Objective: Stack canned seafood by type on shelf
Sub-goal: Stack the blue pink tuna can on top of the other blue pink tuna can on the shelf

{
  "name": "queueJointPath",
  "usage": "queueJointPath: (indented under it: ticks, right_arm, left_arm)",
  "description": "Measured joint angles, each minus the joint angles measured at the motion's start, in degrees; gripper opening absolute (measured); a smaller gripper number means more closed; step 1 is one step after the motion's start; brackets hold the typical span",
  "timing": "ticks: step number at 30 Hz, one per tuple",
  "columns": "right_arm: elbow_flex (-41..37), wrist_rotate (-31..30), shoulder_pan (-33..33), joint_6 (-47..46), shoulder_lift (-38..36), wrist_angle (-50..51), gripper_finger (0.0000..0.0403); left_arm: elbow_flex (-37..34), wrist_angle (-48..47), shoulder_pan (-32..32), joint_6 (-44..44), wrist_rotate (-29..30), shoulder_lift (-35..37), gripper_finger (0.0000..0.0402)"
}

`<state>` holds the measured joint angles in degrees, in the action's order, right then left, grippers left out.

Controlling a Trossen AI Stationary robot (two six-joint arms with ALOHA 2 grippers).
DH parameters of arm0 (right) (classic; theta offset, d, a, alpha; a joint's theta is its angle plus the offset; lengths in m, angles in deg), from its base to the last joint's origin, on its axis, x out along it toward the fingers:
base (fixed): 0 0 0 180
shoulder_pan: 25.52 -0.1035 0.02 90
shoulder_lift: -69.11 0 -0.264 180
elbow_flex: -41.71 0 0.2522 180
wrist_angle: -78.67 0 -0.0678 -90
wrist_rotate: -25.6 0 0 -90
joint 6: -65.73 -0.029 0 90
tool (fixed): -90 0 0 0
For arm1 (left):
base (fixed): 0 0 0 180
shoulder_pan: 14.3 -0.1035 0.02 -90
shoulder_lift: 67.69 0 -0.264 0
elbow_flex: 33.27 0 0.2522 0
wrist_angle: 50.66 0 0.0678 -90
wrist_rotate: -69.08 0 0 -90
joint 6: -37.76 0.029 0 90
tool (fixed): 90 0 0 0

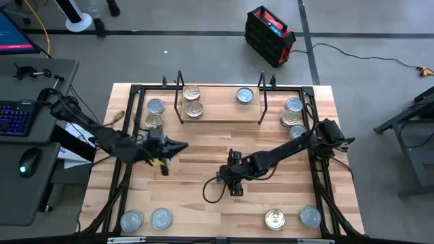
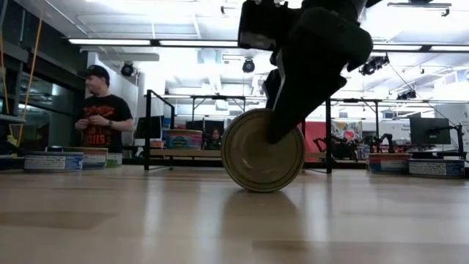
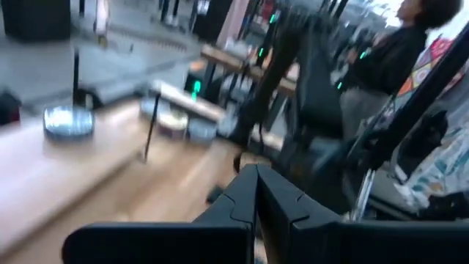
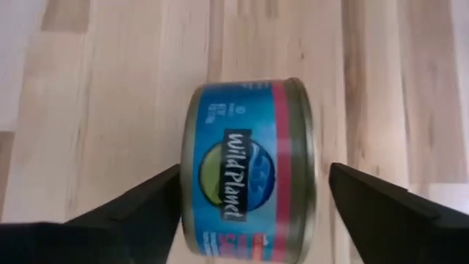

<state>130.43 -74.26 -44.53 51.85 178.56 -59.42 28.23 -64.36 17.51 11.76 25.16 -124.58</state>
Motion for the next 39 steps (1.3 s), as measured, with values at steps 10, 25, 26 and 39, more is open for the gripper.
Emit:
queueJointPath:
  ticks: [10,25,26,39]
  right_arm:
    - [7.9,-7.8,0.1,7.0,-1.3,6.5,0.0164]
    - [19.7,-29.9,17.0,40.2,-1.4,-7.8,0.0164]
    - [19.7,-29.7,18.9,41.2,-1.4,-8.8,0.0164]
    - [19.8,-16.0,33.9,65.6,4.8,-16.2,0.0164]
  left_arm:
    - [10.4,-2.0,1.1,20.2,1.1,6.4,0.0]
    - [13.6,-3.9,2.6,33.9,1.0,14.8,0.0]
    - [13.6,-3.9,2.6,34.3,1.1,15.0,0.0]
    - [13.6,-3.4,0.8,30.7,-0.1,11.9,0.0001]
